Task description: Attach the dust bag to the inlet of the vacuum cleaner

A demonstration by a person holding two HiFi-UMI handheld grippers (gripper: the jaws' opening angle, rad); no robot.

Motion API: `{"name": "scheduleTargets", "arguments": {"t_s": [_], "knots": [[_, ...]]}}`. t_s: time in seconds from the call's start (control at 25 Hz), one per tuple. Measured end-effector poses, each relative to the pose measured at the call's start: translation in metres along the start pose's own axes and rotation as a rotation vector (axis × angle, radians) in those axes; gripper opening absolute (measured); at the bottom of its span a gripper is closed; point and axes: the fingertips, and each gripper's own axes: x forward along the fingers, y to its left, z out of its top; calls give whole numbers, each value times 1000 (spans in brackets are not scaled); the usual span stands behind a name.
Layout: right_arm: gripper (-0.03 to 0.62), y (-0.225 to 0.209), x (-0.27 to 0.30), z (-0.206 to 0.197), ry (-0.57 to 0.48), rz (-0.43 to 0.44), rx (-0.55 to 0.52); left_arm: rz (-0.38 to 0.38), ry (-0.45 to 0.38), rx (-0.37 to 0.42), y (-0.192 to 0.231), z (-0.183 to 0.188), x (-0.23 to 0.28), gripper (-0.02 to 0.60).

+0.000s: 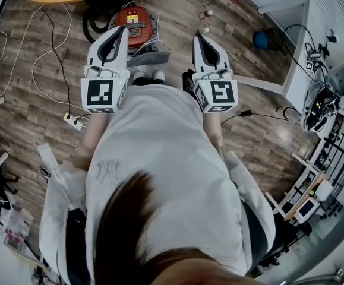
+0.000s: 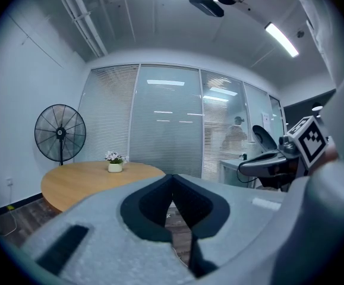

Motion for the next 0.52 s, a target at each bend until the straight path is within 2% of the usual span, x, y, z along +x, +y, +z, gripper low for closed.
{"name": "scheduleTargets", "arguments": {"t_s": [0.52], "knots": [[2,8,0,1,0,-6,-13,-4,-1,2,7,-2,-9,17]]}}
